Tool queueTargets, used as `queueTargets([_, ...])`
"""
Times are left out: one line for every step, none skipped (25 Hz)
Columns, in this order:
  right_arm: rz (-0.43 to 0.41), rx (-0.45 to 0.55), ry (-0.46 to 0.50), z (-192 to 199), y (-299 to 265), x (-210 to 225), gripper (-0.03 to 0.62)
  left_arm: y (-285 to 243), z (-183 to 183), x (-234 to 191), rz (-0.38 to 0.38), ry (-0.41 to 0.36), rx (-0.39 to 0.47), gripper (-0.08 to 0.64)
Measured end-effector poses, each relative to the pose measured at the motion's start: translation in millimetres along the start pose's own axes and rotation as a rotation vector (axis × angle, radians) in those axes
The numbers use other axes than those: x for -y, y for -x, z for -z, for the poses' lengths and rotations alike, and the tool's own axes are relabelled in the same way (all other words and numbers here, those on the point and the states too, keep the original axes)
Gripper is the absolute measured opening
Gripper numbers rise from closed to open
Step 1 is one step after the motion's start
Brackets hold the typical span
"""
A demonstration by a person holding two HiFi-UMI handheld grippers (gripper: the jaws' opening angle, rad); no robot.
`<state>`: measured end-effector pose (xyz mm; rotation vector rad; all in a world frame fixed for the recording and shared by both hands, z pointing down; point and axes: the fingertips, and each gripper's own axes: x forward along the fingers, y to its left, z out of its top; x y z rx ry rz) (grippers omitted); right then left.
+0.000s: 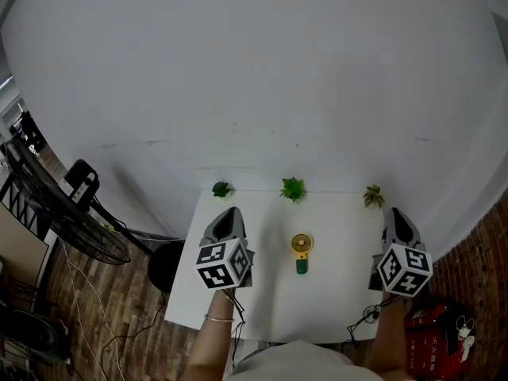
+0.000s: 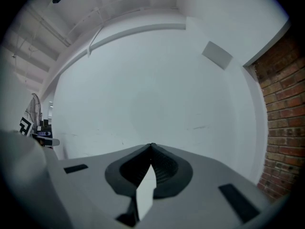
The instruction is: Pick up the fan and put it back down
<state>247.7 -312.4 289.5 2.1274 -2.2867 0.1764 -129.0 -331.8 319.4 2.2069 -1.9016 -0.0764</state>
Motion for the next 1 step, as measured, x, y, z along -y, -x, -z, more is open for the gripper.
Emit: queueTargets([-0.001, -0.001, 0.001, 0.3, 0.2, -0.5, 0.001, 0.5, 0.9, -0.8, -0.001, 0.002, -0.002, 0.011])
